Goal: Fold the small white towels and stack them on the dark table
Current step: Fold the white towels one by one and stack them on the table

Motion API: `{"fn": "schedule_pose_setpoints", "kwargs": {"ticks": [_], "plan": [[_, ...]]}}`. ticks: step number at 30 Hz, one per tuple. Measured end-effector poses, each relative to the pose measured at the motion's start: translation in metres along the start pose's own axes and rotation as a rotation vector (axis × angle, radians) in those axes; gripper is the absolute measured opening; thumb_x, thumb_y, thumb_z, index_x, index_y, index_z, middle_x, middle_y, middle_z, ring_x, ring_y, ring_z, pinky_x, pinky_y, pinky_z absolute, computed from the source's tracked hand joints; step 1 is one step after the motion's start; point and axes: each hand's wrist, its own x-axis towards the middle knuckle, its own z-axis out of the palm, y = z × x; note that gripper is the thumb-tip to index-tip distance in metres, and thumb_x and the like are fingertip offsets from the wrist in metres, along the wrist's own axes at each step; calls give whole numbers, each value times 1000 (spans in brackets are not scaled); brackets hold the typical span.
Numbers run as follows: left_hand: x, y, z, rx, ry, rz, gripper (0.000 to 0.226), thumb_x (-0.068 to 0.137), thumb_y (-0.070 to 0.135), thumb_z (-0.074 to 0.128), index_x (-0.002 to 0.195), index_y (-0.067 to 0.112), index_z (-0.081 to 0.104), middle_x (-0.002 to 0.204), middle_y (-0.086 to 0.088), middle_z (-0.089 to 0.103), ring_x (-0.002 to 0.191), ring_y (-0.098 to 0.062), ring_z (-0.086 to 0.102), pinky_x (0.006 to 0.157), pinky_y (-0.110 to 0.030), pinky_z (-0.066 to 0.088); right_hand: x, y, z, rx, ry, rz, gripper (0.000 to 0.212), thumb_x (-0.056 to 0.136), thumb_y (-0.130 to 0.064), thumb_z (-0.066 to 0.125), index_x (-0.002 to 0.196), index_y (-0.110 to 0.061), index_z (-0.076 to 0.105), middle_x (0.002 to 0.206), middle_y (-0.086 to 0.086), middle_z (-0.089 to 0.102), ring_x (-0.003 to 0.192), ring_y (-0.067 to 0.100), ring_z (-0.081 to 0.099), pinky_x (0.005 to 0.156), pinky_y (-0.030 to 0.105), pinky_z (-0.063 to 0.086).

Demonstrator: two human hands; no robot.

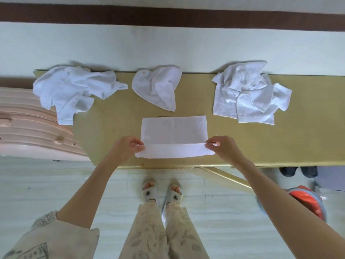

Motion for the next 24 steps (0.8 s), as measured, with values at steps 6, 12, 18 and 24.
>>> {"fn": "schedule_pose_setpoints", "kwargs": {"ticks": [6,12,18,24], "plan": [[51,4,3,-60,167,38,5,83,18,66,84,13,64,73,7,58,72,-11,52,62,-20,37,52,1,2,128,119,14,20,90,-16,59,104,-7,70,107,6,69,104,14,59,86,20,38],[94,0,9,-108,153,42,11,88,17,60,96,13,67,91,-6,65,86,-18,59,83,-31,47,99,11,11,183,174,34,19,90,-9,55,104,-7,68,104,4,67,81,-1,58,72,13,40],[119,-7,12,-179,171,2,5,89,21,60,91,21,65,87,3,65,89,-20,62,91,-41,50,126,19,23,303,257,111,11,86,-11,61,93,-9,69,97,19,68,81,23,60,72,19,42],[124,-6,15,-152,248,-42,15,90,25,58,98,13,64,84,4,62,78,-13,55,71,-25,42,135,22,27,293,278,125,11,85,-18,63,91,-9,67,60,-3,46,55,6,39,56,16,33]]}}
